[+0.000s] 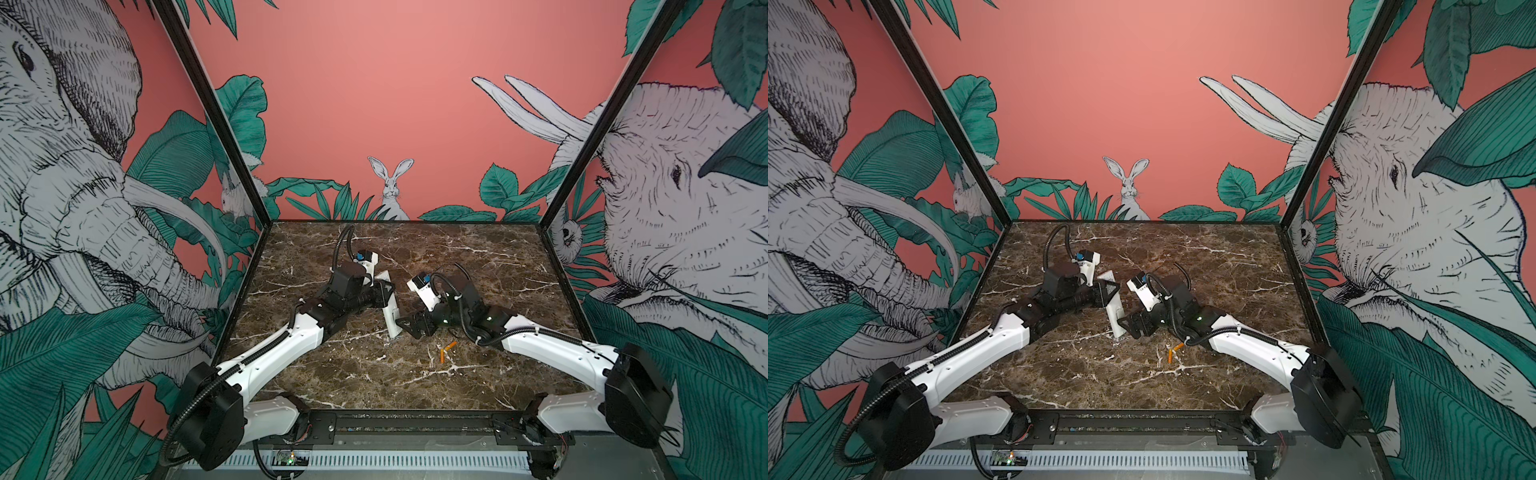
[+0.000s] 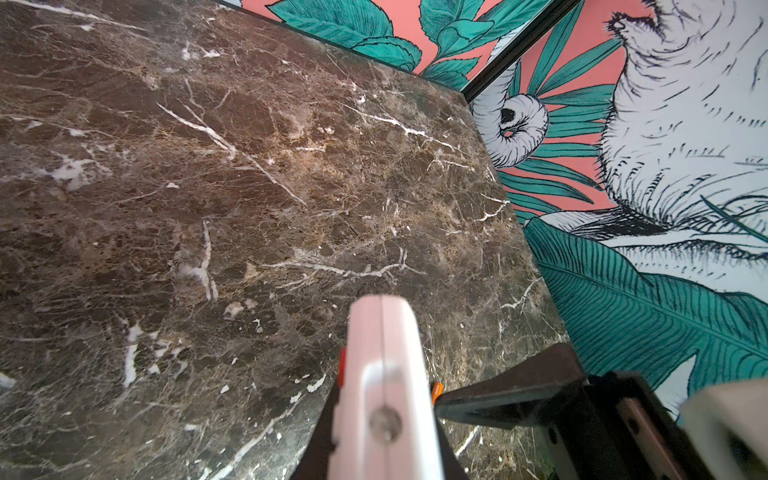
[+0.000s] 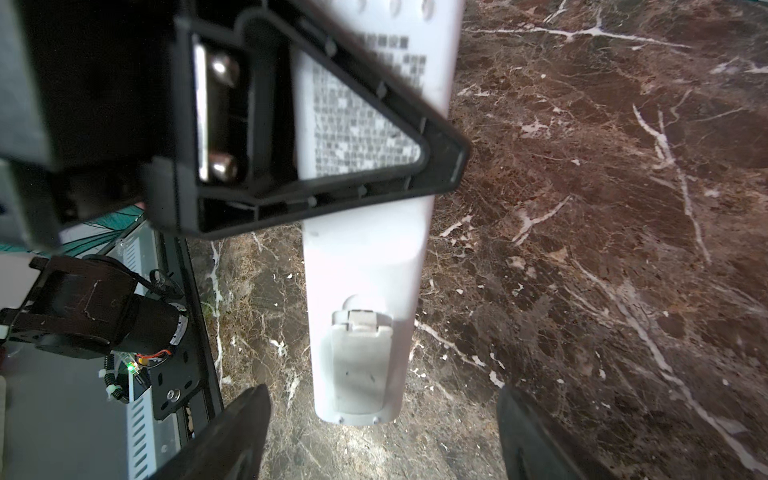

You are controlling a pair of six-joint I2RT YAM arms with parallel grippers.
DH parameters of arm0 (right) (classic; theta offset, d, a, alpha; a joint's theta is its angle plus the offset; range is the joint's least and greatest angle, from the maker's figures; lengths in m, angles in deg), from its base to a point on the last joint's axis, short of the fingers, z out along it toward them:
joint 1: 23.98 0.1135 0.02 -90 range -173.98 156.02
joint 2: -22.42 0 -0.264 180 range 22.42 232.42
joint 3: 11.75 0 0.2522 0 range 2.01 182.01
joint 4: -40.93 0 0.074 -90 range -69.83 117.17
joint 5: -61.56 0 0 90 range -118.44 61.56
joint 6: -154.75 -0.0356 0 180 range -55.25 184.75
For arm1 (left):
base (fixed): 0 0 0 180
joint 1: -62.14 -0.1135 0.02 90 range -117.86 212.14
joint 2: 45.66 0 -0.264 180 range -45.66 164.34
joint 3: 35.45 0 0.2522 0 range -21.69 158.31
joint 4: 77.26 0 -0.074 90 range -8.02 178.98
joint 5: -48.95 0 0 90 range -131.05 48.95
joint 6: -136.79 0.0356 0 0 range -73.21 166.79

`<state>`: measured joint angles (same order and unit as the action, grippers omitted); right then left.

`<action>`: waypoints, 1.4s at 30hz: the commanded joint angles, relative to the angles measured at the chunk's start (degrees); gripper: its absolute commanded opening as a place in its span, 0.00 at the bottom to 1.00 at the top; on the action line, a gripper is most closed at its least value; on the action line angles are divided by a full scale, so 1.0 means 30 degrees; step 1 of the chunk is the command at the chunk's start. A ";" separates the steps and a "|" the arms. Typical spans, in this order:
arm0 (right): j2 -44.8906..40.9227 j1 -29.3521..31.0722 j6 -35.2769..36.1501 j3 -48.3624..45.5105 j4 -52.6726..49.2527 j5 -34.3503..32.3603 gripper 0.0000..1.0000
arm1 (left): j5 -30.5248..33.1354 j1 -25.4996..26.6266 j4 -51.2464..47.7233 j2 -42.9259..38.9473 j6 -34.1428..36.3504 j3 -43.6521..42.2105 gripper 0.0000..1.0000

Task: Load the batteries into the remote control
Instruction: 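Bring the right gripper back toward the remote held by the left gripper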

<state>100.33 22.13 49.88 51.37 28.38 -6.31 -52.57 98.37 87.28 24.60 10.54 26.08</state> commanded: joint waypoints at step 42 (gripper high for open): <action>0.2749 -0.0034 -0.1287 0.0982 0.3116 0.1881 0.48 | 0.0767 0.0224 0.0945 0.0121 -0.0628 -0.0444 0.00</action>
<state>107.83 22.11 45.88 53.77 35.14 -2.01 -50.78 98.76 88.11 25.28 9.25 25.19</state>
